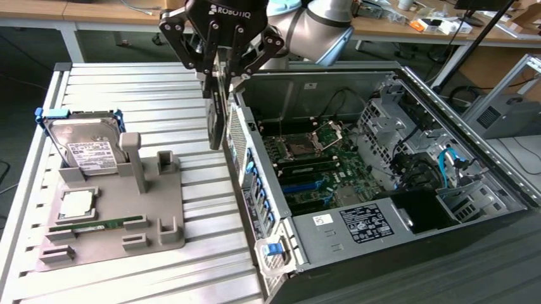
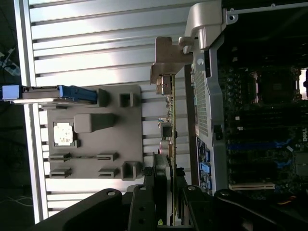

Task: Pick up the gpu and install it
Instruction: 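Pick up the gpu and move the gpu toward the slot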

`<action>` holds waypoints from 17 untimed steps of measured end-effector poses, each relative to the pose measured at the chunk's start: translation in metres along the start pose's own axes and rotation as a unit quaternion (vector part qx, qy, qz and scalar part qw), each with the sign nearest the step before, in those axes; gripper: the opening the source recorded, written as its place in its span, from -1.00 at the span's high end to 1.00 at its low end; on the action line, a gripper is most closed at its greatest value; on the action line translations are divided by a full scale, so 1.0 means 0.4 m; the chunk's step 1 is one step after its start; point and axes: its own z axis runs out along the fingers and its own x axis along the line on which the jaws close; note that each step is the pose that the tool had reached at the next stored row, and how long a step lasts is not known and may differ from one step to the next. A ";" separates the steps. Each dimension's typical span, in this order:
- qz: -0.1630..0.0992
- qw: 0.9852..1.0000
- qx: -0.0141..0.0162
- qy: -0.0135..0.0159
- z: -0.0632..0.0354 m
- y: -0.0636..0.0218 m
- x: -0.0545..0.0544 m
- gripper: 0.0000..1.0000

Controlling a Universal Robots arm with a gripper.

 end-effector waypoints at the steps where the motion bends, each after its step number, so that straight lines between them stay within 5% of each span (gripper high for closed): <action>1: 0.000 1.000 0.000 0.000 0.000 0.000 -0.002 0.47; 17: 0.000 1.000 0.000 0.000 -0.004 0.004 -0.048 0.47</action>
